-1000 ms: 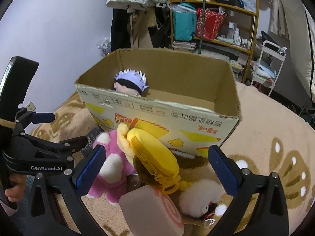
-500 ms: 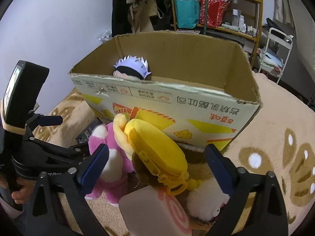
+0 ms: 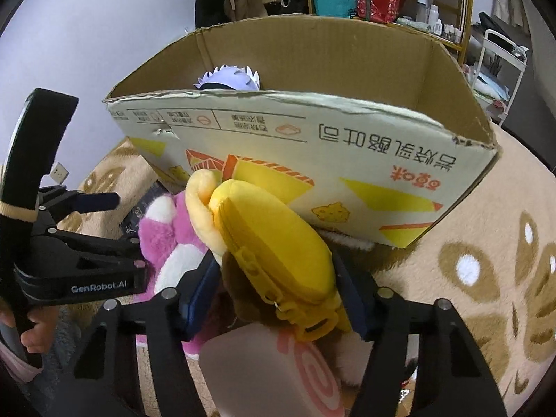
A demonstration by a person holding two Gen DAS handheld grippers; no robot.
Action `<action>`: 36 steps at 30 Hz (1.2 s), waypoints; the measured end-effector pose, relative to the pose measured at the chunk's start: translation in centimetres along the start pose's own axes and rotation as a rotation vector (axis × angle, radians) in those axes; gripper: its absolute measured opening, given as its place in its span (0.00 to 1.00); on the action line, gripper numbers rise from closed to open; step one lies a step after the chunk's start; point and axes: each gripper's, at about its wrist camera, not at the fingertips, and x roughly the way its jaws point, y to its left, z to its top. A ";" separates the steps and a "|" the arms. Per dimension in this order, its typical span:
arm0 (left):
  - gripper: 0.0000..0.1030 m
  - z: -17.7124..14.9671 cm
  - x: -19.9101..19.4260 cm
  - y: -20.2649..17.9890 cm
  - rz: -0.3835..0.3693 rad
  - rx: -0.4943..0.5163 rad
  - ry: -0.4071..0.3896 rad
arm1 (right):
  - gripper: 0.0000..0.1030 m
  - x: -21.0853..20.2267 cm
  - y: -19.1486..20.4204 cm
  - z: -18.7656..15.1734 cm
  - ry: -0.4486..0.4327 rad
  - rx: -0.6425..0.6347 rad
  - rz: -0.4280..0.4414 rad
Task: Organize soft objects
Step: 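Grasp the black Face tissue pack with the left tool while the right tool grasps the yellow plush dog, then lift the black pack with the left tool while the right tool lifts the yellow plush toward the box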
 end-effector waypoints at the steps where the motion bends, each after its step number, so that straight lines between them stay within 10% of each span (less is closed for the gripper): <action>1: 0.72 0.0 0.1 0.1 -0.008 -0.010 0.005 | 0.65 0.0 0.1 0.0 -0.001 -0.003 -0.003; 7: 0.46 -0.3 0.0 0.3 -0.026 -0.019 -0.001 | 0.65 -0.3 0.5 -0.1 -0.009 -0.020 -0.013; 23: 0.45 -0.8 -2.4 1.0 -0.028 -0.074 -0.074 | 0.54 -2.0 1.2 0.4 -0.058 -0.050 0.002; 36: 0.45 -2.9 -11.2 2.3 -0.040 -0.154 -0.343 | 0.54 -8.6 0.4 -0.1 -0.238 0.003 -0.004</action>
